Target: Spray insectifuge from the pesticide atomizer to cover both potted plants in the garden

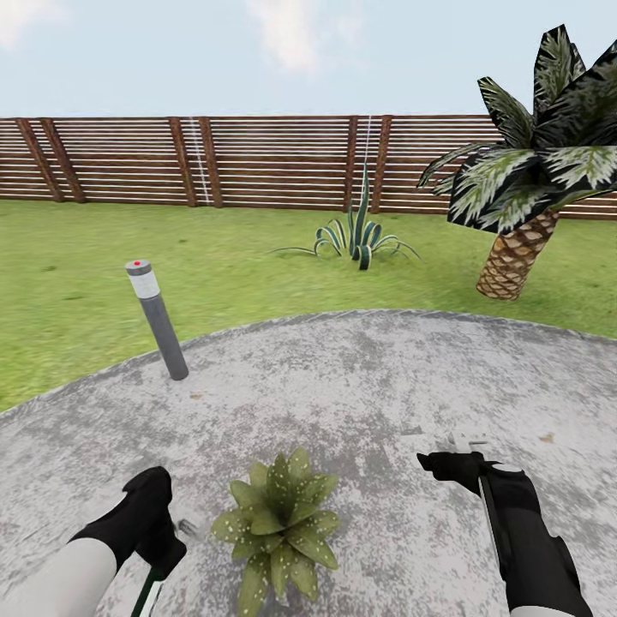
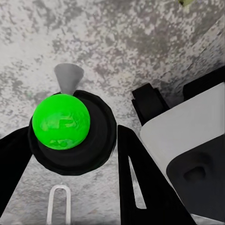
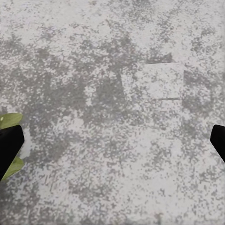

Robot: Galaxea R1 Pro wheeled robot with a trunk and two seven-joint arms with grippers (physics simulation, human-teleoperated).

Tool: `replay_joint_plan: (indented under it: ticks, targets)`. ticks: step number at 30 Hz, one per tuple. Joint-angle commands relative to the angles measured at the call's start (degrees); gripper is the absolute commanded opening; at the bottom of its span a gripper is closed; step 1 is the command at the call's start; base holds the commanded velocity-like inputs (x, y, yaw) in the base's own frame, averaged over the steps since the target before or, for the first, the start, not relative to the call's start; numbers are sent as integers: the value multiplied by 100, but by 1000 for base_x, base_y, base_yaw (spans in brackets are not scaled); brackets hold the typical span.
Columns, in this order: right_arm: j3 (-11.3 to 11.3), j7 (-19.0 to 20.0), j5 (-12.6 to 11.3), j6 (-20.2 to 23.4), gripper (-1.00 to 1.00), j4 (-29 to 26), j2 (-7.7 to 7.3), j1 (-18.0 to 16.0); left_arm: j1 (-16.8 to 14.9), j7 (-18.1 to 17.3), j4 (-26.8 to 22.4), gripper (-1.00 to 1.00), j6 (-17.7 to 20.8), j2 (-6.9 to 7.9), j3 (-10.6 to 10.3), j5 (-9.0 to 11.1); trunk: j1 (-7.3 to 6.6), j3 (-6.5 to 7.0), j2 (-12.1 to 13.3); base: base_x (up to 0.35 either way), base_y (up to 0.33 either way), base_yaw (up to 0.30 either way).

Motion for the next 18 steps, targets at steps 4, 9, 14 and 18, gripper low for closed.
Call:
replay_joint_plan:
  ticks: [4,9,14,18]
  targets:
    - [-15,57,60,13,100,-9,6,-5,11,-59,-17,-100,30,5,-20,-46,-1,-5,-3,-51,105,0]
    - [-15,57,60,13,100,-9,6,-5,9,-59,-19,-100,30,5,-12,-46,-1,-5,-3,-10,22,0]
    - [-15,57,60,13,100,-9,6,-5,8,-59,-19,-100,30,5,-9,-46,-1,-5,-3,-1,178,-65]
    - [-15,57,60,13,100,-10,6,-5,11,-59,-19,-100,30,5,-9,-46,-1,-5,-3,5,296,-236]
